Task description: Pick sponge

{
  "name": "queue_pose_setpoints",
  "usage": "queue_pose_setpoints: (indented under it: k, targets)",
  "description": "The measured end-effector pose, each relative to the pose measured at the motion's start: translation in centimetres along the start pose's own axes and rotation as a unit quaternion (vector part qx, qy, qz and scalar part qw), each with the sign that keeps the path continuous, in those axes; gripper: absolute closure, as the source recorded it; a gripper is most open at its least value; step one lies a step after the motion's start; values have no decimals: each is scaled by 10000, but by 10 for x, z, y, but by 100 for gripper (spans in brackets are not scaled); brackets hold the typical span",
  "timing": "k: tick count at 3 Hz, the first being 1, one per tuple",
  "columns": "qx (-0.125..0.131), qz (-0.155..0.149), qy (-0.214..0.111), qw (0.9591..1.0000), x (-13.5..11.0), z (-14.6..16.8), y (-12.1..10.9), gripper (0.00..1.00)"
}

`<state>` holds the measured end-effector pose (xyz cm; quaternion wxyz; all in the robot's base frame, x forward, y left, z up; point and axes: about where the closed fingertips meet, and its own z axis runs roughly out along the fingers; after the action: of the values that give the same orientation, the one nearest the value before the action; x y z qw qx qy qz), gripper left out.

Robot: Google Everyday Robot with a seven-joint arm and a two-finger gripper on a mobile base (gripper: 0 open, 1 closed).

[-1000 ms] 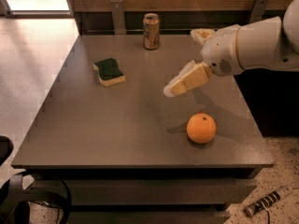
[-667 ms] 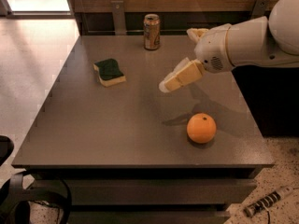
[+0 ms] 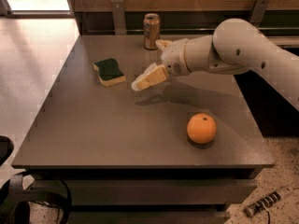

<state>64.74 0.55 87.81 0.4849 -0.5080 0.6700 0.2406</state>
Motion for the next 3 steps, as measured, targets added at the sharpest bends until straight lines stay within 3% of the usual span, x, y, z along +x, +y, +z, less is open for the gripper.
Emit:
queue_pose_setpoints:
  k: [2,3]
  targets:
    - [-366,366,-955,9941,12,71,10,0]
    - [-417,362,-1309,9899,-1,87,16,0]
